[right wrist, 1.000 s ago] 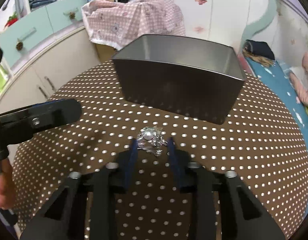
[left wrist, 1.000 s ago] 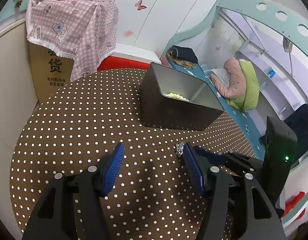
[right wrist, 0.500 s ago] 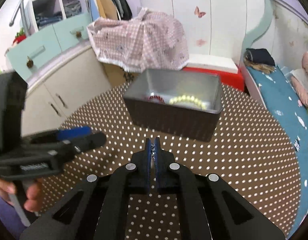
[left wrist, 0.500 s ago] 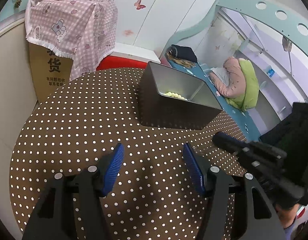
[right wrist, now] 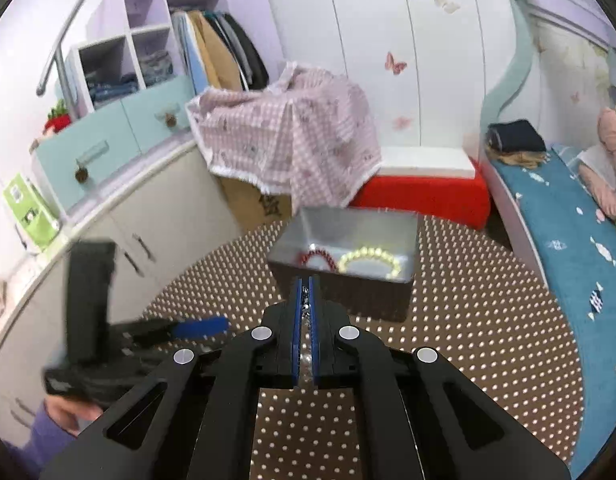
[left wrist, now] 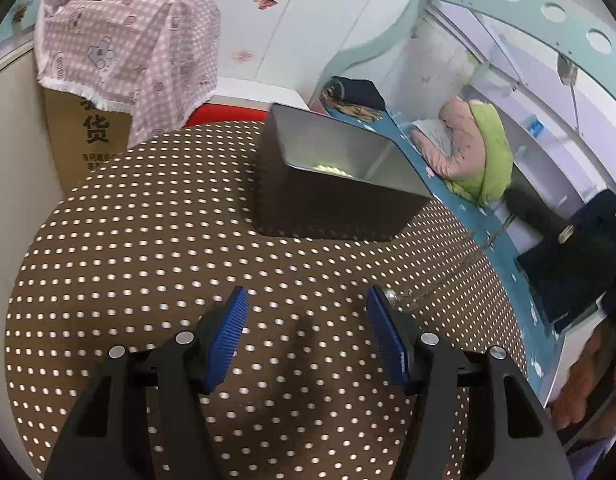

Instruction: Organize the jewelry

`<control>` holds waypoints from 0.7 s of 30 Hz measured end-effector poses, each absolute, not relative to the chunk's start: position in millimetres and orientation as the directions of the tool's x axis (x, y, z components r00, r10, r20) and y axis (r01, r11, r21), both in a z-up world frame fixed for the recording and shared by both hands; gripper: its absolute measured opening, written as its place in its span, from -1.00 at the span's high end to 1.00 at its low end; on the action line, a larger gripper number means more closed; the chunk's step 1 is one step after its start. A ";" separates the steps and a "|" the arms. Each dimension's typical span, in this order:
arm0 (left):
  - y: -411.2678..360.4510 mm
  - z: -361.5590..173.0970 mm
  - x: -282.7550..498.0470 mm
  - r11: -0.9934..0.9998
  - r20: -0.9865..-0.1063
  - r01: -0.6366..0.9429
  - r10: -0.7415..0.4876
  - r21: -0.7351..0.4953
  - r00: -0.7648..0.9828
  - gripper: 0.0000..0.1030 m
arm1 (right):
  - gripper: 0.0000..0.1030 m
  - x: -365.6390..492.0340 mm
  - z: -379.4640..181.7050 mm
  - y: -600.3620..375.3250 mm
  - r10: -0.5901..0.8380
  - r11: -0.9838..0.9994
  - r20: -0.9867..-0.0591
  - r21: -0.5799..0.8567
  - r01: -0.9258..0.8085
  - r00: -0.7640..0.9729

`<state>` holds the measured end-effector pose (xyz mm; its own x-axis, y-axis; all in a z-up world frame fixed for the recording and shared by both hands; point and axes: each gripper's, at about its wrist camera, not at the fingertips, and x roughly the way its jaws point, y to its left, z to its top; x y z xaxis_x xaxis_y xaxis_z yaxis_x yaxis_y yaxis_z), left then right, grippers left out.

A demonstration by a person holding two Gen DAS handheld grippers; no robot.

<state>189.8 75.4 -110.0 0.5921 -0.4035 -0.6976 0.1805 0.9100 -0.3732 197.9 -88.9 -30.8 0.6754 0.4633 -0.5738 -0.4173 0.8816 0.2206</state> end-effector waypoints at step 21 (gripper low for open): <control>31.5 -118.2 194.2 0.912 -0.721 0.210 -0.409 -0.354 0.559 -0.15 | 0.87 215.1 -87.0 -153.8 0.425 0.905 -0.670 0.295 -0.306 0.609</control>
